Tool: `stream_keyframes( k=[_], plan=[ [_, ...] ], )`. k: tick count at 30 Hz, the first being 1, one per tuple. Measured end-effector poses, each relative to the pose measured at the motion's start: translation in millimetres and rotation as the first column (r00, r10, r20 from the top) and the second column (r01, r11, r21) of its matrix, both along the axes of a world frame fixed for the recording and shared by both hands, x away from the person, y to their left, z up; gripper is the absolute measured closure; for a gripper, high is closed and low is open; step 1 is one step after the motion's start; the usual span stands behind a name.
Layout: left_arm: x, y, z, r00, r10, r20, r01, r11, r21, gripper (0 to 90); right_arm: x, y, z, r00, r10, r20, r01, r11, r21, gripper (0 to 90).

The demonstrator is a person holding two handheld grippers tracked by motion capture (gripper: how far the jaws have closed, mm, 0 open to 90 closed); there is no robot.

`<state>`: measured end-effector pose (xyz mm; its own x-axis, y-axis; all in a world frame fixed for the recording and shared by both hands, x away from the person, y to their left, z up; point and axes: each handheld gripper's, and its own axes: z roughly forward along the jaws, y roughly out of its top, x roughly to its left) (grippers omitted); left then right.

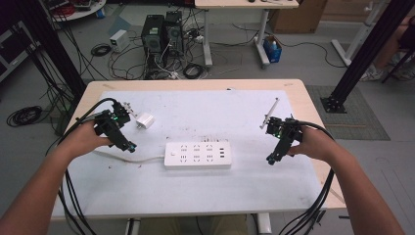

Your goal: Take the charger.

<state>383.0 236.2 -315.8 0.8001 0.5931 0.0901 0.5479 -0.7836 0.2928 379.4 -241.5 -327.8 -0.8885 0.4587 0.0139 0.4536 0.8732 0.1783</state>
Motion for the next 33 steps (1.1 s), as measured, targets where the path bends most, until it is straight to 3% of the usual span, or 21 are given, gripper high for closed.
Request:
stream_keyframes(
  k=[5, 12, 13, 17, 20, 24, 27, 29, 33],
  plan=[
    [3.5, 4.1, 2.9, 0.9980, 0.058, 0.024, -0.057, 0.9975, -0.042, 6.9, -1.5, -0.2, 2.8, 0.9999, -0.010, 0.007, 0.010, 1.000, 0.015, 1.4],
    [7.8, 5.4, 3.2, 0.9933, 0.109, 0.038, -0.107, 0.9924, -0.062, 6.9, -3.2, -0.6, 3.1, 0.9997, -0.014, 0.019, 0.013, 1.000, 0.022, 1.4],
    [9.6, 6.4, 4.5, 0.9889, 0.140, 0.050, -0.135, 0.9869, -0.088, 6.9, -2.7, -0.8, 2.6, 0.9997, -0.010, 0.024, 0.010, 1.000, 0.024, 1.4],
    [15.7, 9.1, 7.4, 0.9780, 0.191, 0.083, -0.180, 0.9748, -0.132, 6.9, -4.0, 1.2, 0.5, 0.9995, -0.012, 0.028, 0.011, 0.999, 0.032, 1.4],
    [20.9, 9.6, 6.7, 0.9663, 0.240, 0.094, -0.220, 0.9582, -0.183, 6.9, -4.2, 1.9, -0.8, 0.9995, -0.008, 0.030, 0.007, 0.999, 0.031, 1.4],
    [29.5, 7.5, 2.0, 0.9525, 0.284, 0.111, -0.260, 0.9470, -0.188, 6.9, -2.2, 0.9, -1.5, 0.9993, -0.014, 0.034, 0.012, 0.999, 0.036, 1.4],
    [38.4, 7.4, -4.0, 0.9417, 0.323, 0.094, -0.298, 0.9302, -0.215, 6.9, -0.6, 0.0, -1.3, 0.9991, -0.021, 0.036, 0.019, 0.999, 0.040, 1.4],
    [45.2, 6.2, -9.3, 0.9315, 0.348, 0.105, -0.318, 0.9201, -0.229, 6.9, 0.1, 0.1, -1.3, 0.9989, -0.022, 0.041, 0.020, 0.999, 0.047, 1.4],
    [57.0, 3.0, -18.8, 0.9309, 0.348, 0.110, -0.316, 0.9188, -0.236, 6.9, 1.7, 1.1, -2.0, 0.9988, -0.021, 0.044, 0.018, 0.999, 0.048, 1.4]
  ],
)
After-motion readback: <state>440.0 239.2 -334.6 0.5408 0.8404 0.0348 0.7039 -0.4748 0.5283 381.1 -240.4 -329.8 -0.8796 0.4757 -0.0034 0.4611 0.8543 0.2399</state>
